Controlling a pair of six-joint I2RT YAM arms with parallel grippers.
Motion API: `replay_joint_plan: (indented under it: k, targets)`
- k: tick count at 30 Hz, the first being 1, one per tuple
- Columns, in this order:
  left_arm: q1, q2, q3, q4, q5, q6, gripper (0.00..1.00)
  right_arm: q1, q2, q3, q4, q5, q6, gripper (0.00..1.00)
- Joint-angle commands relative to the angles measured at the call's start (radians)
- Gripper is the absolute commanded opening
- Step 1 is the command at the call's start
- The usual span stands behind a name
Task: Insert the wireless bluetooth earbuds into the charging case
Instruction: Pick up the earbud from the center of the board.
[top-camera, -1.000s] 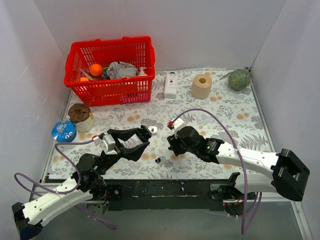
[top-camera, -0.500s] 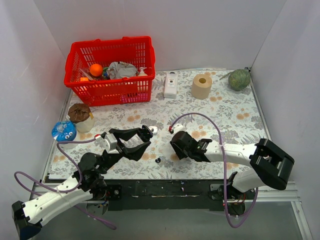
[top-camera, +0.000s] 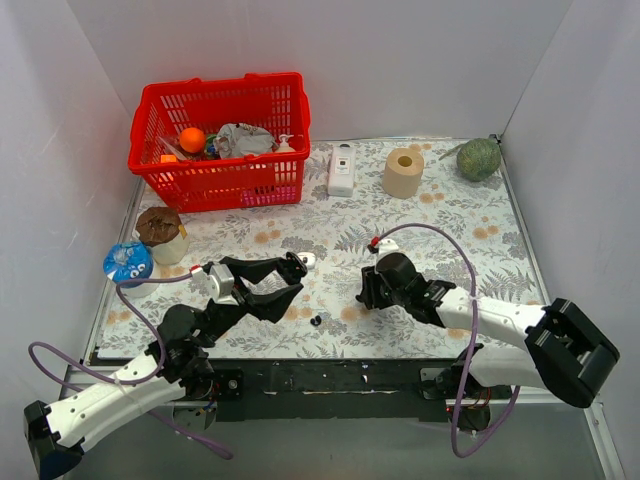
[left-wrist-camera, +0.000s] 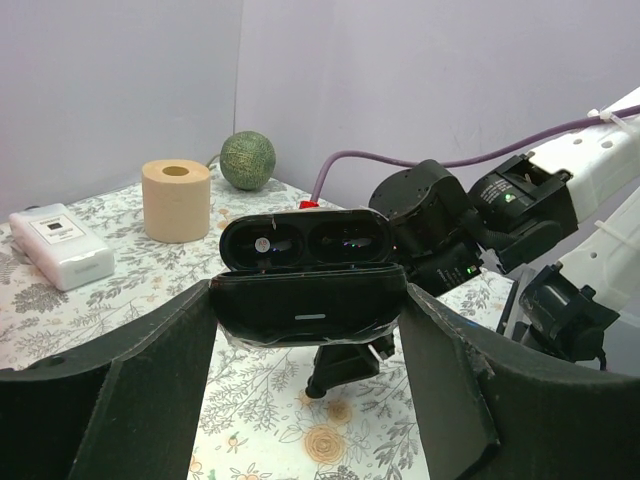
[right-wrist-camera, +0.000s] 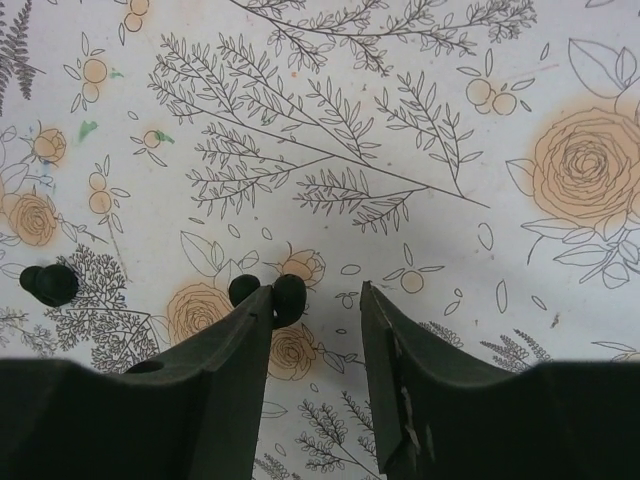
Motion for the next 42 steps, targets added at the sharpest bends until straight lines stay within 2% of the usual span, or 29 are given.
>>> replay_joint_plan:
  k: [1, 3, 5, 8, 9, 14, 16, 18, 20, 24, 25, 26, 27, 28, 35, 36, 37, 39, 40, 41, 42]
  targets:
    - [-0.002, 0.010, -0.019, 0.012, 0.007, -0.019, 0.00, 0.046, 0.050, 0.132, -0.156, 0.187, -0.076, 0.48]
    - [-0.004, 0.016, -0.024, 0.026, 0.007, -0.021, 0.00, 0.040, 0.079, 0.160, -0.203, 0.235, -0.108, 0.48]
    - [-0.004, 0.033, -0.024, 0.033, 0.009, -0.025, 0.00, 0.040, 0.050, 0.137, -0.171, 0.211, -0.119, 0.47]
    - [-0.004, 0.053, -0.016, 0.033, 0.009, -0.031, 0.00, 0.040, -0.049, 0.062, -0.051, 0.137, -0.112, 0.27]
    - [-0.004, 0.052, -0.016, 0.037, 0.009, -0.034, 0.00, 0.040, -0.083, 0.047, -0.008, 0.129, -0.104, 0.03]
    - [-0.004, 0.045, -0.018, 0.026, 0.009, -0.037, 0.00, 0.040, -0.088, 0.056, -0.017, 0.100, -0.113, 0.01]
    - [-0.004, 0.045, -0.015, 0.021, 0.009, -0.036, 0.00, 0.040, -0.082, 0.064, -0.028, 0.100, -0.113, 0.19]
    - [-0.004, 0.050, -0.016, 0.029, 0.009, -0.039, 0.00, 0.040, -0.085, 0.067, -0.033, 0.101, -0.104, 0.41]
    - [-0.004, 0.053, -0.016, 0.032, 0.009, -0.042, 0.00, 0.040, -0.088, 0.068, -0.034, 0.101, -0.092, 0.47]
    - [-0.004, 0.058, -0.018, 0.033, 0.009, -0.048, 0.00, 0.040, -0.100, 0.064, -0.026, 0.098, -0.089, 0.65]
    - [-0.004, 0.056, -0.018, 0.033, 0.009, -0.048, 0.00, 0.040, -0.103, 0.064, -0.028, 0.097, -0.089, 0.65]
    - [-0.004, 0.056, -0.018, 0.033, 0.009, -0.048, 0.00, 0.040, -0.106, 0.061, -0.025, 0.091, -0.090, 0.59]
    - [-0.002, 0.058, -0.018, 0.032, 0.009, -0.048, 0.00, 0.040, -0.122, 0.051, 0.006, 0.071, -0.093, 0.25]
    - [-0.004, 0.058, -0.019, 0.032, 0.009, -0.047, 0.00, 0.040, -0.129, 0.033, 0.016, 0.068, -0.090, 0.02]
    - [-0.004, 0.056, -0.018, 0.032, 0.009, -0.047, 0.00, 0.039, -0.153, 0.017, 0.061, 0.005, -0.105, 0.01]
    - [-0.004, 0.056, -0.019, 0.032, 0.009, -0.047, 0.00, 0.039, -0.133, 0.028, 0.049, -0.003, -0.109, 0.38]
    - [-0.004, 0.055, -0.019, 0.033, 0.009, -0.047, 0.00, 0.039, -0.122, 0.039, 0.031, 0.005, -0.102, 0.52]
    - [-0.004, 0.056, -0.019, 0.033, 0.009, -0.047, 0.00, 0.039, -0.100, 0.061, -0.002, 0.028, -0.089, 0.68]
    - [-0.002, 0.056, -0.019, 0.032, 0.009, -0.047, 0.00, 0.039, -0.097, 0.061, -0.002, 0.022, -0.090, 0.68]
    - [-0.004, 0.058, -0.019, 0.032, 0.009, -0.048, 0.00, 0.039, -0.100, 0.054, 0.001, 0.016, -0.107, 0.66]
    - [-0.002, 0.055, -0.019, 0.026, 0.009, -0.050, 0.00, 0.039, -0.129, 0.036, 0.022, -0.010, -0.116, 0.12]
